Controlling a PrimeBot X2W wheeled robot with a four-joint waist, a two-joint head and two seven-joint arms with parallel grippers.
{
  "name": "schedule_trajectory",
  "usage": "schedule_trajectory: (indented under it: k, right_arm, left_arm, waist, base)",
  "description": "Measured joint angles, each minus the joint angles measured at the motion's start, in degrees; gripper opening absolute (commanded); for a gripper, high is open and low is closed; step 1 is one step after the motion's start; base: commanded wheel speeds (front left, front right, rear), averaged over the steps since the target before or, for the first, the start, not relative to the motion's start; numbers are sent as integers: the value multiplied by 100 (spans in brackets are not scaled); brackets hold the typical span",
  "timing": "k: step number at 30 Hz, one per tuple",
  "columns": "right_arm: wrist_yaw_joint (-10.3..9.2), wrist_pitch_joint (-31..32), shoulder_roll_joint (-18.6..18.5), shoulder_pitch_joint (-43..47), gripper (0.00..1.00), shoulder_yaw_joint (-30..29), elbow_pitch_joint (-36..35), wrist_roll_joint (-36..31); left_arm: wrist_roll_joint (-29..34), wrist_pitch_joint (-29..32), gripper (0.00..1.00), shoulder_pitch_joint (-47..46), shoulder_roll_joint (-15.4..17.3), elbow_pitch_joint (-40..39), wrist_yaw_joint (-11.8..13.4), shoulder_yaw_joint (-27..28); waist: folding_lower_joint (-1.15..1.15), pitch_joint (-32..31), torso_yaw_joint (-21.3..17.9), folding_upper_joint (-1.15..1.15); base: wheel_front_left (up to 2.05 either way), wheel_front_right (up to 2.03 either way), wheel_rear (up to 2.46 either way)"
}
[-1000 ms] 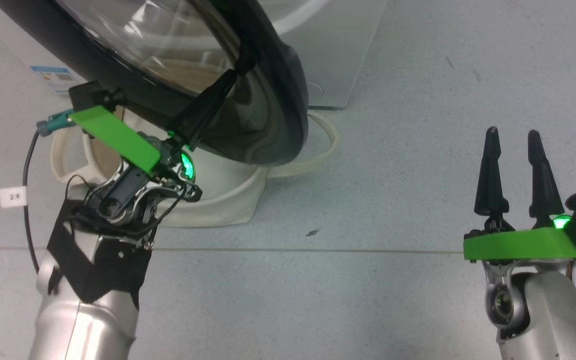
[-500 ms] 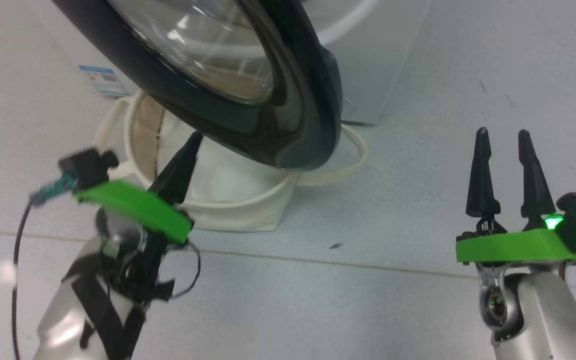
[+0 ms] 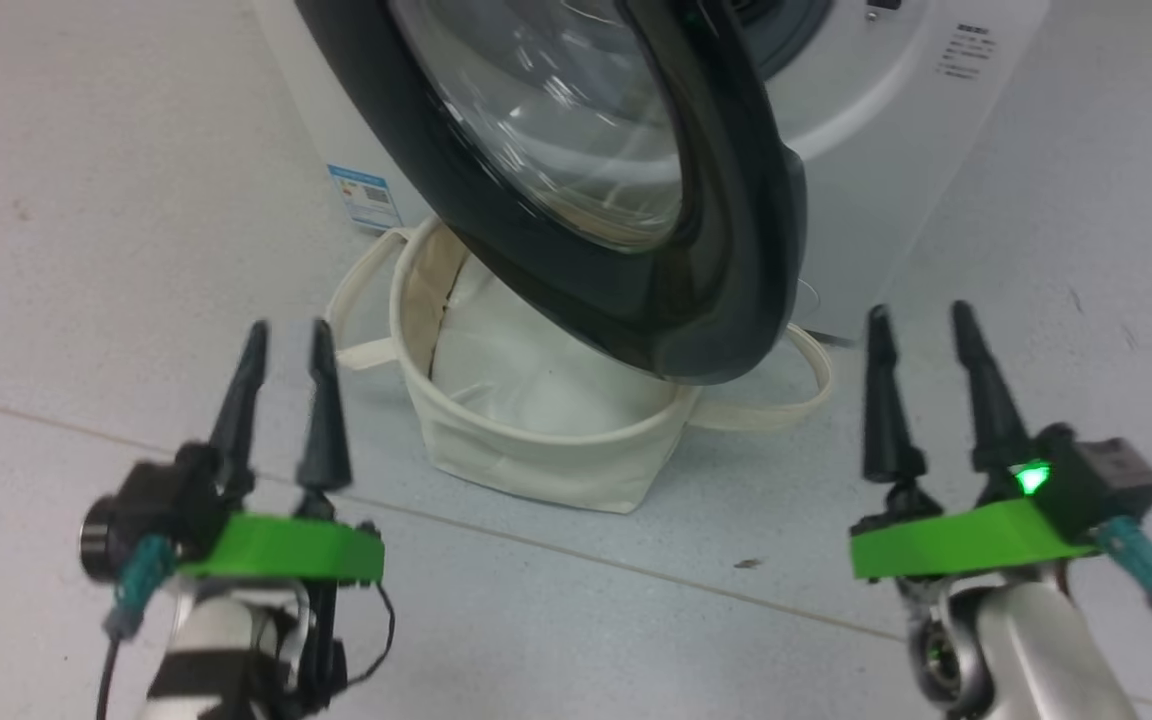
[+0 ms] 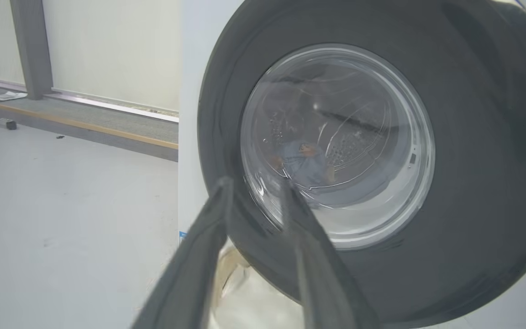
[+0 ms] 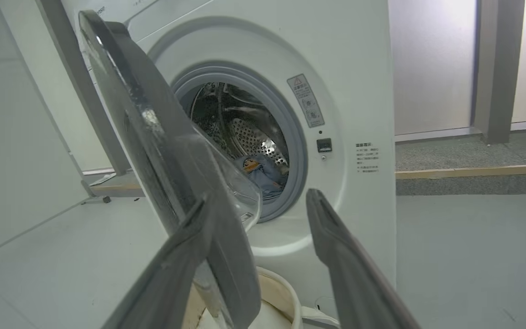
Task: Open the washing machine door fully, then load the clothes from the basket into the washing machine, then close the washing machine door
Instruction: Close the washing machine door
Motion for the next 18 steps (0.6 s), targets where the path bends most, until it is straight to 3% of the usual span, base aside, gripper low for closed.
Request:
schedule_trajectory:
  k: [3, 7, 18]
  right_arm:
    - [0, 0, 10, 14, 100, 240, 53, -174]
    - [0, 0, 10, 83, 100, 215, 63, -138]
    - [0, 0, 10, 88, 100, 292, -27, -24]
  left_arm:
    - [432, 0, 100, 481, -120, -261, 27, 214]
    - [751, 0, 100, 792, -214, -355, -131, 326]
    - [932, 0, 100, 811, -343, -394, -442, 491]
  waist:
    - [-1, -60, 74, 0]
    - [1, -92, 106, 0]
    - [1, -119, 88, 0]
  base:
    - [0, 0, 0]
    - [0, 0, 0]
    - [0, 0, 0]
